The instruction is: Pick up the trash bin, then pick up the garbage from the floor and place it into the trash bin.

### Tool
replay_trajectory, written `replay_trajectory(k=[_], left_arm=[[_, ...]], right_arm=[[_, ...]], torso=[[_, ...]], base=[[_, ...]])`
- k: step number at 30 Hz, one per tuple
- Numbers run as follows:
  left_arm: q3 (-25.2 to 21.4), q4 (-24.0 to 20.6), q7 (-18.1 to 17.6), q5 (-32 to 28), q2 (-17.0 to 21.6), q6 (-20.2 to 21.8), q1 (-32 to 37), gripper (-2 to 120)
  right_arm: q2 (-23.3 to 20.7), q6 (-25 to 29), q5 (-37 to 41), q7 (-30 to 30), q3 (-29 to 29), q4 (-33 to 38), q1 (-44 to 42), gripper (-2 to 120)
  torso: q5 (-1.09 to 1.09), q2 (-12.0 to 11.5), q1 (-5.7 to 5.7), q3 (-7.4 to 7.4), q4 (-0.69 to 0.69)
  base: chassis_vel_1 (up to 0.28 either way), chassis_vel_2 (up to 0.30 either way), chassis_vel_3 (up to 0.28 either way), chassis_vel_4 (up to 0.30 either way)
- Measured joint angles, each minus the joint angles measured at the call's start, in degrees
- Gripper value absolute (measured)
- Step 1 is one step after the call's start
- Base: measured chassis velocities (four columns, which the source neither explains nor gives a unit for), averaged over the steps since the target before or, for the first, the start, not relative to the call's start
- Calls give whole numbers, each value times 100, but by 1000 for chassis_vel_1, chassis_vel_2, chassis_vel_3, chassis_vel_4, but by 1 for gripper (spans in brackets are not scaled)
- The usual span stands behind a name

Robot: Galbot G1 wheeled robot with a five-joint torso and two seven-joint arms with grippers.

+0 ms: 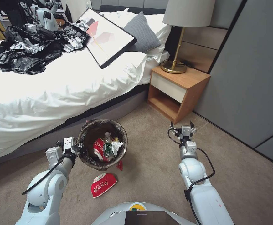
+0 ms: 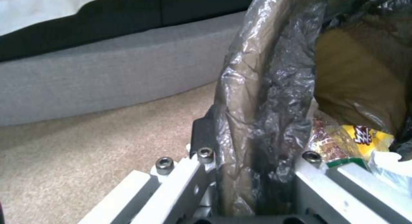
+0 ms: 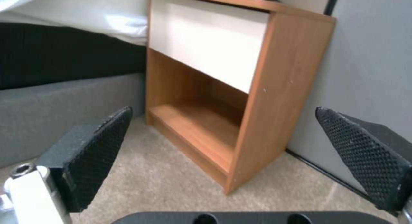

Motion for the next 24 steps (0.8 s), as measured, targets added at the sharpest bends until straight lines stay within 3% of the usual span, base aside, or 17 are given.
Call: replay_trajectory(k=[24], left_arm=[[-82, 23, 13, -120, 2, 1, -10, 0]], right_arm=[[-122, -87, 76, -5, -50, -3, 69, 100]], torso=[[0, 0, 0, 0, 0]], base=[[32, 34, 31, 35]])
